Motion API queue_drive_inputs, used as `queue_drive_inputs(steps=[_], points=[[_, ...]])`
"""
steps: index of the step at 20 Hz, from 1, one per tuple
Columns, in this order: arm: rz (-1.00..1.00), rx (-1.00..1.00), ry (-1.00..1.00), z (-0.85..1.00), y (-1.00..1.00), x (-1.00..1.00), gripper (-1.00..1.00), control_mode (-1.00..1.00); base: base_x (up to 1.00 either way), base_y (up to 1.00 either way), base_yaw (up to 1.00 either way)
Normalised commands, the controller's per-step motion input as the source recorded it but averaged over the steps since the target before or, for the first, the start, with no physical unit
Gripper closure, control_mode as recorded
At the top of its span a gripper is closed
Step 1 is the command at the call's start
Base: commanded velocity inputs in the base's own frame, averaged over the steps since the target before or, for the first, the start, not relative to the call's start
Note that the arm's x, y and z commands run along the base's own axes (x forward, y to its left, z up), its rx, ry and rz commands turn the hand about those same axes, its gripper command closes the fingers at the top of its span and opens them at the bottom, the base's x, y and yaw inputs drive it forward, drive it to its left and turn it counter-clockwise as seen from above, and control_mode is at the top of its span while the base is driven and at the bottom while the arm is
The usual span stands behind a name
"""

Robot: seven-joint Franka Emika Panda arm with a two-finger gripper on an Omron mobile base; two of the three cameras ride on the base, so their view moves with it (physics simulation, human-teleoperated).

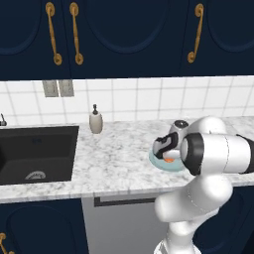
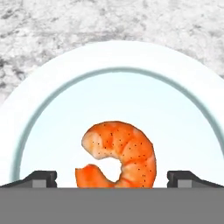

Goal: Pick up the knife from the drawer and place it on the cutting board. Then place the meat from the plate to the cutting board.

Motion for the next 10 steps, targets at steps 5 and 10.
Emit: queue_drive_inputs(steps=[5, 10], points=[[0.01, 0.00, 0.05, -0.28, -0.03, 0.12, -1.00, -1.00, 0.00, 0.00, 0.00], [0.02, 0.00, 0.04, -0.38, 0.00, 0.00, 1.00, -1.00, 0.00, 0.00, 0.00]])
